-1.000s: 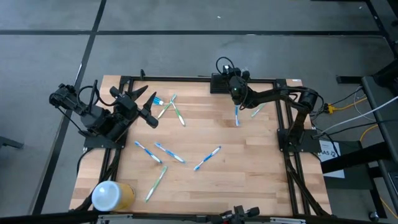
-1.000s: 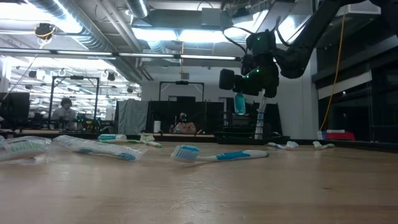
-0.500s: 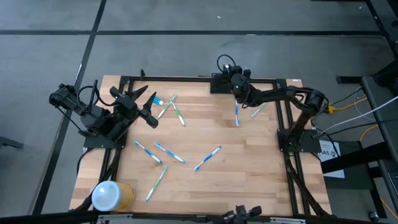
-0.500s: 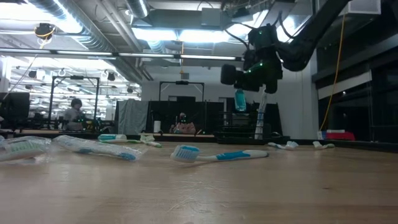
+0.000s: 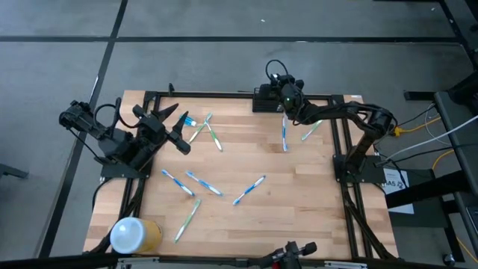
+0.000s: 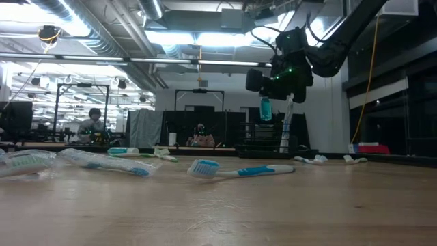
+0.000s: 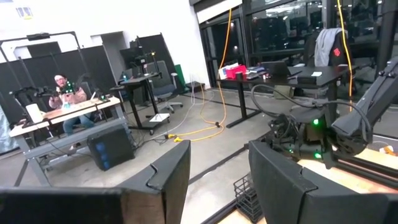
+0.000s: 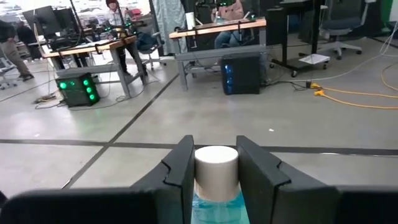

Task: Pick & Place toothbrushing station
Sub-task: Put the bottom blue mouthwash into the black organizer

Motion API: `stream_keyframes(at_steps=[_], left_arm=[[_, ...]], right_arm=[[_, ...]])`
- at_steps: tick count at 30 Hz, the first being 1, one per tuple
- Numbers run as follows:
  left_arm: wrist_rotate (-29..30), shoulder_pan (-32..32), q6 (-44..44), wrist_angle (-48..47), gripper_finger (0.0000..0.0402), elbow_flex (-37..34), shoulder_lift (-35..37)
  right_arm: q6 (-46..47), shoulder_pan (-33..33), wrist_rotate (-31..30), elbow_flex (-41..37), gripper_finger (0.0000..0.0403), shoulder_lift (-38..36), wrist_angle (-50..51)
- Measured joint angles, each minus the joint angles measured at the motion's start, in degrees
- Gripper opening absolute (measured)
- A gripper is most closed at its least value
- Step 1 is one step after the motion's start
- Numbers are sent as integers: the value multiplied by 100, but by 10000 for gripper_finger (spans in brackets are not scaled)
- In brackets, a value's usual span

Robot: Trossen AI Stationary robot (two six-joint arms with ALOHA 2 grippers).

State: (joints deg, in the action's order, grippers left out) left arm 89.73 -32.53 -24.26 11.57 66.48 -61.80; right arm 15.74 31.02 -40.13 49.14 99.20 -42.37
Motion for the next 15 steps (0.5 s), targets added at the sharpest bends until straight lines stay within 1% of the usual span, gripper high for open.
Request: stream_keyframes(at_steps=[5, 9, 13, 15], left_arm=[[-11, 2, 51, -56, 159, 0, 0], [-140, 30, 164, -141, 159, 0, 0], [-184, 44, 209, -153, 159, 0, -35], [-188, 44, 243, -156, 159, 0, -41]], right_arm=[[-107, 121, 137, 181, 93, 0, 149], [-137, 239, 227, 276, 93, 15, 208], [-116, 238, 327, 274, 93, 59, 323], [-94, 194, 336, 274, 93, 71, 193]])
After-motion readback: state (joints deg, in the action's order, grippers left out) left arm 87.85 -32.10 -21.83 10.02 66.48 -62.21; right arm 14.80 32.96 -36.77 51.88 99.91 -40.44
